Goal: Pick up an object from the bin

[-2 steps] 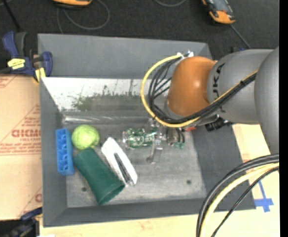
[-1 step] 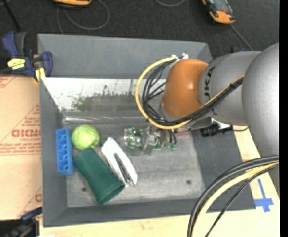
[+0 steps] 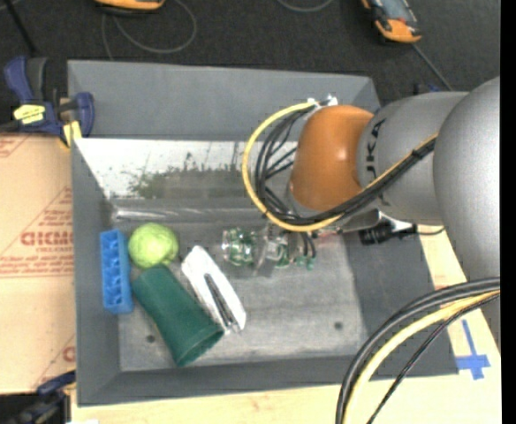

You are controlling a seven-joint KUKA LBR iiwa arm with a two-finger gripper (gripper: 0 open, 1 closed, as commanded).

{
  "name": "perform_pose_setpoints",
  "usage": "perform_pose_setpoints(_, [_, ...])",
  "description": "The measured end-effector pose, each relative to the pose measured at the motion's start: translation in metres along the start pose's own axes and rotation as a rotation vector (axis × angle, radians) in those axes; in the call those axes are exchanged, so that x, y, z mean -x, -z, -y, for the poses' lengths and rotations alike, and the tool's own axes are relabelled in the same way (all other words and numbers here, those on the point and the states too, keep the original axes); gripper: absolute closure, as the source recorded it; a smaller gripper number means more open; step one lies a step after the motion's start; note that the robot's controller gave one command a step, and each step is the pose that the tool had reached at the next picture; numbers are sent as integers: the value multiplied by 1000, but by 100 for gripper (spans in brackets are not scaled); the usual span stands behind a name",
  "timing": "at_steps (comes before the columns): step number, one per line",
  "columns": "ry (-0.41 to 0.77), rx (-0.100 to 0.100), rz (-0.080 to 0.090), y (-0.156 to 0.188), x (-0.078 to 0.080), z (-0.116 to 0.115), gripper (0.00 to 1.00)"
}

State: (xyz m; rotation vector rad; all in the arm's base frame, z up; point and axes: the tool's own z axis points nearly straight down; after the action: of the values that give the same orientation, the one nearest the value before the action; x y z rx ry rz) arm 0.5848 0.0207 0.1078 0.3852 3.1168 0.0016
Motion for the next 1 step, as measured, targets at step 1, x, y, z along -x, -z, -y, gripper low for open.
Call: perform_pose_setpoints(1, [-13, 0, 3, 35, -8, 18, 100])
